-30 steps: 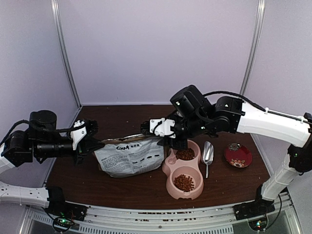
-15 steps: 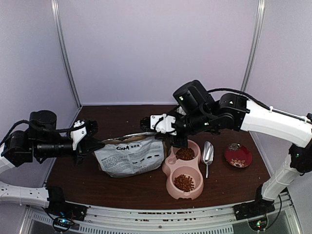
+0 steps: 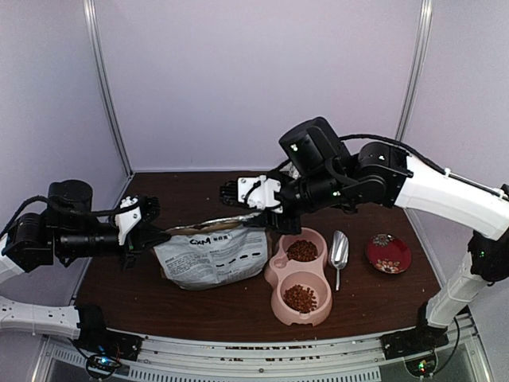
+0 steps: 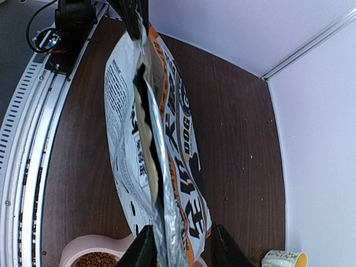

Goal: Serve the pet food
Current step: Press the seal on the pet food bag.

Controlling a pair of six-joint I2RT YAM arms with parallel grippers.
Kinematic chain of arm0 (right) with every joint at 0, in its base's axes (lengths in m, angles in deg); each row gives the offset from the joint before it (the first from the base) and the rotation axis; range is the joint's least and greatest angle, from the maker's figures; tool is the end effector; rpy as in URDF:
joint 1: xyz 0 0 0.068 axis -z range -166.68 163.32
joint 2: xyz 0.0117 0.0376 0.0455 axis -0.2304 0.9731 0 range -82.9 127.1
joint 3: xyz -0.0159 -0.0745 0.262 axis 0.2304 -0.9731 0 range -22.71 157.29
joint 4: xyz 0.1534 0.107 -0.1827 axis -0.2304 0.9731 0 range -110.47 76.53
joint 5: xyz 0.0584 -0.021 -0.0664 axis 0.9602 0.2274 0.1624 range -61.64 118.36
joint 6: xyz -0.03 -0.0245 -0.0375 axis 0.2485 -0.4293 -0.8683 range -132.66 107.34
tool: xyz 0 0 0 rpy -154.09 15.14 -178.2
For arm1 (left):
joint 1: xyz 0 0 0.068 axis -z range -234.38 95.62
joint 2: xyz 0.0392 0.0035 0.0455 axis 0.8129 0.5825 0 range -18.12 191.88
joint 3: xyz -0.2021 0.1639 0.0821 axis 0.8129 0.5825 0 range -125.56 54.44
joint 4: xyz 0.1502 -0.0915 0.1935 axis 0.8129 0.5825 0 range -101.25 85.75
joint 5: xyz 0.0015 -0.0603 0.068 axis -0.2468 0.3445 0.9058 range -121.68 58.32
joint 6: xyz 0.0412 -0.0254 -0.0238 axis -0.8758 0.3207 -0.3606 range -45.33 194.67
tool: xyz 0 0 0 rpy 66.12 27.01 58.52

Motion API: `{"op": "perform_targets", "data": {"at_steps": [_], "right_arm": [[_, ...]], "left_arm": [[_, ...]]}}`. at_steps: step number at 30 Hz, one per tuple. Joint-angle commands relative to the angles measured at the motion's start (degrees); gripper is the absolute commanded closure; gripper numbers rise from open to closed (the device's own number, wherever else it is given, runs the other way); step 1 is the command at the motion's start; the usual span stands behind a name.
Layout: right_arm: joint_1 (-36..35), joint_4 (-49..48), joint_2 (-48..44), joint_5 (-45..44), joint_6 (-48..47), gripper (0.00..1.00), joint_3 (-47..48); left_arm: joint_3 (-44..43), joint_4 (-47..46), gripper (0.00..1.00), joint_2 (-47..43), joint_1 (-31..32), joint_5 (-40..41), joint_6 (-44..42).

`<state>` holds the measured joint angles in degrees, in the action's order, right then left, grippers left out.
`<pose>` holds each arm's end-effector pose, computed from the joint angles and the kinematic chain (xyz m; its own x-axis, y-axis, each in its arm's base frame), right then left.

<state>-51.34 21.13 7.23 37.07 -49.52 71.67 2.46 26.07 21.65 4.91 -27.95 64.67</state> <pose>0.1438 0.3162 0.3894 0.3592 -0.6271 -0.6912 -0.9117 -0.0775 -0.4035 0.0750 -0.1218 0.3464 -0.0697 0.4565 -0.8870 0.8529 0.4885 0.1843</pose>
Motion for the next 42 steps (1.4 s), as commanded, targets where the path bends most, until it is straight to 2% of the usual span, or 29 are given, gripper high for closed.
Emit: {"op": "perform_targets", "data": {"at_steps": [1, 7, 11, 12, 15, 24, 26, 29, 36, 42], "right_arm": [[-2.3, 0.5, 3.8, 0.4, -0.1, 0.66, 5.0], [-4.0, 0.7, 9.1, 2.1, 0.1, 0.63, 10.8], [-4.8, 0.6, 11.6, 3.1, 0.2, 0.69, 13.2], [-4.8, 0.4, 11.9, 3.2, 0.3, 0.73, 13.5], [-4.8, 0.5, 12.6, 2.8, 0.1, 1.0, 13.5], [-4.3, -2.3, 10.2, 3.8, 1.2, 0.98, 11.1], [-4.5, -2.3, 10.9, 4.9, 1.9, 0.78, 12.1], [-4.9, -3.2, 12.0, 5.9, 2.1, 0.71, 12.7], [-5.7, -4.9, 14.5, 7.8, 2.9, 0.72, 14.9], [-6.5, -4.7, 16.7, 5.5, 3.0, 0.72, 17.1]], "left_arm": [[-0.4, -1.6, 1.0, -0.4, -0.2, -0.1, 0.0], [-0.3, -1.6, 1.0, -0.8, -0.2, -0.4, 0.1], [-0.3, -1.6, 1.0, -1.0, -0.2, -0.5, 0.1], [-0.2, -1.7, 1.0, -1.0, -0.2, -0.5, 0.2], [-0.2, -1.6, 1.0, -1.1, -0.2, -0.5, 0.2], [-0.3, -1.6, 1.0, -1.4, -0.2, -1.1, 0.2], [-0.3, -1.6, 1.0, -1.4, -0.2, -1.4, 0.1], [-0.4, -1.7, 1.0, -1.5, -0.2, -1.7, 0.2], [-0.3, -1.5, 1.0, -1.6, -0.2, -1.6, 0.2], [-0.3, -1.5, 1.0, -2.1, -0.2, -1.7, 0.2]]}}
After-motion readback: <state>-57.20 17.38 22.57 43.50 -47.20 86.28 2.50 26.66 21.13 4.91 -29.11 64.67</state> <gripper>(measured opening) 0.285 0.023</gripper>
